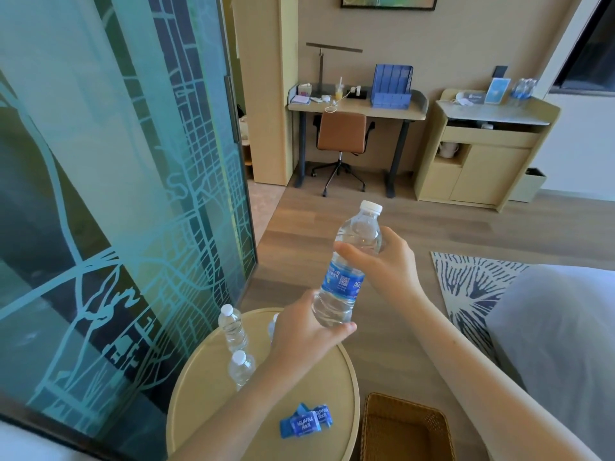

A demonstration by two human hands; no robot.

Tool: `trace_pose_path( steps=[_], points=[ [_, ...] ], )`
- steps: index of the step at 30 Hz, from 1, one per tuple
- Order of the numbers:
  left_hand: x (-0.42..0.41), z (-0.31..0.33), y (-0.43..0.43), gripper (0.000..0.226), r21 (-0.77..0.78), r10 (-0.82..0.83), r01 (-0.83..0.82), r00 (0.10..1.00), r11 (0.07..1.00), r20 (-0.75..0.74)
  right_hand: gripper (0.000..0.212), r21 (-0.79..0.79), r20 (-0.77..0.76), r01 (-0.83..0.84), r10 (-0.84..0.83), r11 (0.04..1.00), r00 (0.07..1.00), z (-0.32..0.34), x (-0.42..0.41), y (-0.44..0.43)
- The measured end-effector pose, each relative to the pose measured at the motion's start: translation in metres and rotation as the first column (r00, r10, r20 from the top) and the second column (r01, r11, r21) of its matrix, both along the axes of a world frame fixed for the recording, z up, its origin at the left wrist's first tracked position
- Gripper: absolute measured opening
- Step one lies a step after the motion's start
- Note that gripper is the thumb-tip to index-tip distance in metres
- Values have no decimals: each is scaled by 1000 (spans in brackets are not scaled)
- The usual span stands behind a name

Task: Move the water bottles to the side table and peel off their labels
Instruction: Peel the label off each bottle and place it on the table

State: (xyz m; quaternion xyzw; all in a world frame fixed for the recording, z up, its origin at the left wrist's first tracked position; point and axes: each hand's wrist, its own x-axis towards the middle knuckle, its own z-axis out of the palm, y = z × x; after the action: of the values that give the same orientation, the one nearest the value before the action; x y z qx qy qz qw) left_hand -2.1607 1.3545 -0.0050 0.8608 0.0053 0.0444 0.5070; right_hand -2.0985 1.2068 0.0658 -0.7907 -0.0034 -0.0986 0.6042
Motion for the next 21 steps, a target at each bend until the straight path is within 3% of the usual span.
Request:
trace_pose_path(
  steps=[7,12,16,21],
  points=[
    [1,10,21,52,-212,-180,158,980,964,-86,31,217,11,-81,80,973,997,6,3,-14],
    [10,27,32,64,-306,-355,295,921,905,-163,38,255,13,-169,171,952,985,13,4,-21],
    [12,30,28,44,-287,-441,376,872,881,-213,34,254,-27,-213,227,943,973,11,6,-26],
    [10,24,22,39,-304,-394,334,904,892,-165,33,256,-64,-230,254,939,965,10,5,-27]
  ],
)
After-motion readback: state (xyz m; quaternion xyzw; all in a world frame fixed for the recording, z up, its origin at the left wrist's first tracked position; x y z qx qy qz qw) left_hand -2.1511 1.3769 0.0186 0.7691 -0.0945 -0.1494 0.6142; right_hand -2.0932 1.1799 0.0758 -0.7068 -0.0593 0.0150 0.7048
